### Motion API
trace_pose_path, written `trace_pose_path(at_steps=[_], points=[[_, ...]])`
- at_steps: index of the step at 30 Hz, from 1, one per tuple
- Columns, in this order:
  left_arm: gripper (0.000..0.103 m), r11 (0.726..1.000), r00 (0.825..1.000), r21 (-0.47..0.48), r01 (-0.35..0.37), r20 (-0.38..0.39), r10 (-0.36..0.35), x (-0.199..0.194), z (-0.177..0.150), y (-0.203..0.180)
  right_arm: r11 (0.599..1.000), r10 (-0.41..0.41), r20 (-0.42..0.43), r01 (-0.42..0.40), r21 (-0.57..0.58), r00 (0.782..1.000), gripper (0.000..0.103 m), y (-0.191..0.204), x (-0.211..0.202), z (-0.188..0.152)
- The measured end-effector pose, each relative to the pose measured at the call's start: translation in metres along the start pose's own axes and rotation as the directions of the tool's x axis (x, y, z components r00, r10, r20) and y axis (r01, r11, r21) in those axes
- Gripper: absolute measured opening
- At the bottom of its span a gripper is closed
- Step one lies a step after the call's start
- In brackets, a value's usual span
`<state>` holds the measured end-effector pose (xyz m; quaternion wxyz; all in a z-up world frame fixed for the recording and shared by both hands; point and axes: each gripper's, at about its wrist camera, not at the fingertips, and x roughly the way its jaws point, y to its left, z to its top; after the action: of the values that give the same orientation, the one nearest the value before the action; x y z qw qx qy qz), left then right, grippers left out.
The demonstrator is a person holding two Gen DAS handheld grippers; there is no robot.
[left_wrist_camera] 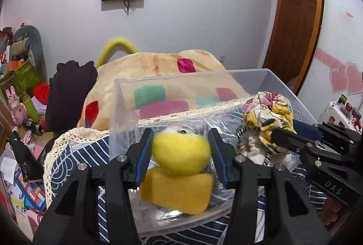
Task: Organize soft objects
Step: 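Place the ball toy into the box with the left tool while the right tool drops the scrunchie in, then grasp the black-trimmed white bag with the left tool while the right tool grasps the green knit glove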
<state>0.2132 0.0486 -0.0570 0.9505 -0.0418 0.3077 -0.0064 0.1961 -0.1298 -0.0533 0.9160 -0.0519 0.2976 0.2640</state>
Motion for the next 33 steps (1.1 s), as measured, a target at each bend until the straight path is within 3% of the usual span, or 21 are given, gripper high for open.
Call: trace_pose_path(at_steps=[3,7,13,17,23,29,33], points=[[0.071,1.000,1.000,0.006,-0.005,0.019,0.005,-0.007,-0.002,-0.004,1.000,-0.007,0.007,0.007,-0.011,1.000,0.043,0.001,-0.003,0.000],[0.076,1.000,0.999,0.027,-0.014,0.040,0.013,-0.019,-0.002,-0.008,1.000,0.011,0.018,-0.011,0.003,1.000,0.063,-0.001,-0.012,-0.002],[0.099,1.000,0.996,0.003,-0.023,0.091,0.022,-0.049,-0.001,-0.004,0.999,-0.031,0.100,0.031,0.008,0.995,0.084,-0.004,-0.041,0.001],[0.102,1.000,0.991,-0.002,-0.023,0.132,0.023,-0.074,-0.001,-0.002,0.999,-0.035,0.141,0.036,0.000,0.989,0.086,0.000,-0.058,0.003],[0.103,0.999,0.992,0.026,-0.020,0.124,0.017,-0.096,-0.022,-0.008,1.000,0.002,0.151,0.000,-0.011,0.989,0.086,0.006,-0.076,-0.011],[0.103,0.998,0.996,0.046,-0.051,0.069,0.048,-0.099,-0.072,-0.013,0.999,-0.015,0.095,0.019,-0.039,0.995,0.086,0.021,-0.072,-0.040],[0.103,0.998,0.998,0.033,-0.059,-0.005,0.060,-0.094,-0.106,-0.014,0.998,0.052,-0.005,-0.053,-0.033,0.999,0.086,0.028,-0.060,-0.064]])
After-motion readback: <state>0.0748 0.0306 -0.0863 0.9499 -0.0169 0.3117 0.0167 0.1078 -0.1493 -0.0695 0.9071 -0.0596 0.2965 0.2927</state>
